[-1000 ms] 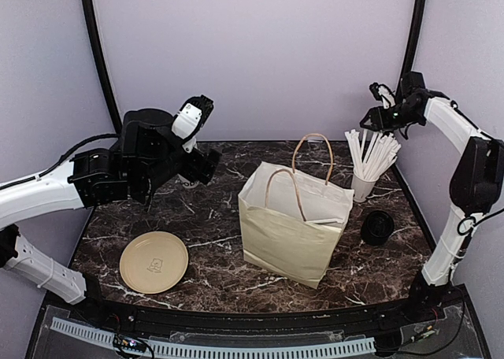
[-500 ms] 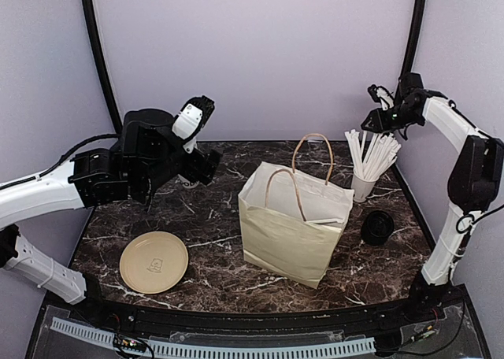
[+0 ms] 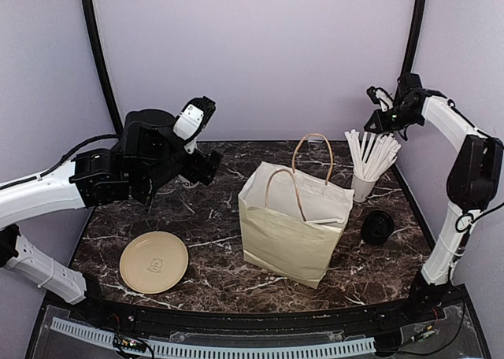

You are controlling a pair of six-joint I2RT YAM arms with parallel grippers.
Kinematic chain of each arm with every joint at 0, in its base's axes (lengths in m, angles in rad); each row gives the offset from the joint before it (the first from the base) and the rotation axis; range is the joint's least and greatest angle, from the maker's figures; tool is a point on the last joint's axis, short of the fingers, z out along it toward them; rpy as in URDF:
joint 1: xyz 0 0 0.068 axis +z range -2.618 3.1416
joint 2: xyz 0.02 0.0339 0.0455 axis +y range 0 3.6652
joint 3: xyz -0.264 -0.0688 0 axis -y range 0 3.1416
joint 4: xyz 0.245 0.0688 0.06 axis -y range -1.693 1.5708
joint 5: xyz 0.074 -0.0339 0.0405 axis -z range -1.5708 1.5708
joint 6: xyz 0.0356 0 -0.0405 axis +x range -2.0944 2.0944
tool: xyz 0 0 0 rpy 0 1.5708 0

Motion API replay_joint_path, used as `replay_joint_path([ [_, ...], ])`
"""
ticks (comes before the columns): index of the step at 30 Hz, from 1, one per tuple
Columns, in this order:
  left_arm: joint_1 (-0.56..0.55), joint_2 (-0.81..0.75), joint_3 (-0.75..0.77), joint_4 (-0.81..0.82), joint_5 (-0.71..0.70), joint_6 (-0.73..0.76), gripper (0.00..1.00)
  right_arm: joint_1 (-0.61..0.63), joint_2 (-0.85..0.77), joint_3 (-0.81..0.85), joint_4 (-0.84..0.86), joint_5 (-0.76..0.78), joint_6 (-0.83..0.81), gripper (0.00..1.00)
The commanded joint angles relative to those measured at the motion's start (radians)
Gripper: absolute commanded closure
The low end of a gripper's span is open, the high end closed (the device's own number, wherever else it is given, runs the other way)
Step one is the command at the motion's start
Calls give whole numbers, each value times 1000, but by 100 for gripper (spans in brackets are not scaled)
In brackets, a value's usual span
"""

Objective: Pack the takeout coffee

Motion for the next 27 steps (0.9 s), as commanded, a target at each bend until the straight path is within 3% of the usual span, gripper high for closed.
replay_joint_path([
  [1, 0, 3, 3, 0, -1, 5, 3, 7, -45, 79, -9, 8, -5, 100],
  [18, 0, 9, 28, -3, 0, 16, 3, 4, -290, 308, -99, 74, -34, 100],
  [27, 0, 23, 52, -7, -23, 18, 3, 6, -525, 237, 28, -485, 72, 100],
])
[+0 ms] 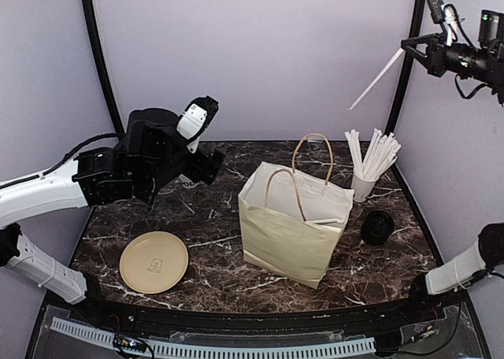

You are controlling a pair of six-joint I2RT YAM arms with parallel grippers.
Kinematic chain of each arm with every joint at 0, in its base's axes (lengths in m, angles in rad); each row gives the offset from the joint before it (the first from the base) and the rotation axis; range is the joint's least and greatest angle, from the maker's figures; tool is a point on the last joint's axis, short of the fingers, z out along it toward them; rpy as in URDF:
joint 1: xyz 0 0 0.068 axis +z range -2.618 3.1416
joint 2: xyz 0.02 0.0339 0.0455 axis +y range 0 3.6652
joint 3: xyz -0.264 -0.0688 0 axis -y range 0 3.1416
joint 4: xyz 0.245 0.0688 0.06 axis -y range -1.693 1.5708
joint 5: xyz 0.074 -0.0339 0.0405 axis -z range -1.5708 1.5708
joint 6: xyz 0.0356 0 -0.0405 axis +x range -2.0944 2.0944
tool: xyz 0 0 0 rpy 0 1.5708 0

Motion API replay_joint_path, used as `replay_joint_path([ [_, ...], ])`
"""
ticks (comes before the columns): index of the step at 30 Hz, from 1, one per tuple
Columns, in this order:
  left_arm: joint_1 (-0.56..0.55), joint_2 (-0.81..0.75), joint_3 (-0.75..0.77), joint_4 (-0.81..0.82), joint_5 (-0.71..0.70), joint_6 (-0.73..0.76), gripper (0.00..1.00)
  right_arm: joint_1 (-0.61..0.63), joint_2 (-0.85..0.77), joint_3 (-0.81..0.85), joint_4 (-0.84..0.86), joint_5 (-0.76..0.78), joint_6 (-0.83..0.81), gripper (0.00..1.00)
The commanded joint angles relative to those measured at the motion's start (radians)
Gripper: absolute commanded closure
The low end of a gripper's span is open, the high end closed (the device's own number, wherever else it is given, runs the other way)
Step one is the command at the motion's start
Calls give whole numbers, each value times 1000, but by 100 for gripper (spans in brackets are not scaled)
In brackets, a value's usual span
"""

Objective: Pack the takeout coffee

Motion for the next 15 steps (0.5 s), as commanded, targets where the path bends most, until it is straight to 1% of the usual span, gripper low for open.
replay_joint_path([
  [1, 0, 8, 41, -10, -24, 10, 3, 6, -68, -25, 89, -386, 80, 100],
  [3, 0, 10, 48, -15, -29, 10, 3, 8, -69, -55, 134, -562, 144, 100],
  [4, 0, 11, 53, -16, -30, 11, 3, 12, -75, -75, 165, -612, 190, 100],
  [5, 0, 12, 55, -16, -32, 11, 3, 16, -82, -113, 232, -683, 233, 100],
  [6, 0, 12, 59, -17, -32, 11, 3, 19, -89, -135, 271, -719, 271, 100],
  [7, 0, 13, 61, -17, -31, 11, 3, 20, -95, -160, 305, -744, 305, 100],
  [9, 0, 14, 62, -16, -33, 13, 3, 78, -104, -224, 395, -796, 380, 100],
  [12, 0, 19, 61, -16, -35, 13, 3, 127, -127, -351, 574, -833, 522, 100],
  [15, 0, 21, 61, -15, -34, 13, 3, 165, -130, -414, 610, -824, 544, 100],
])
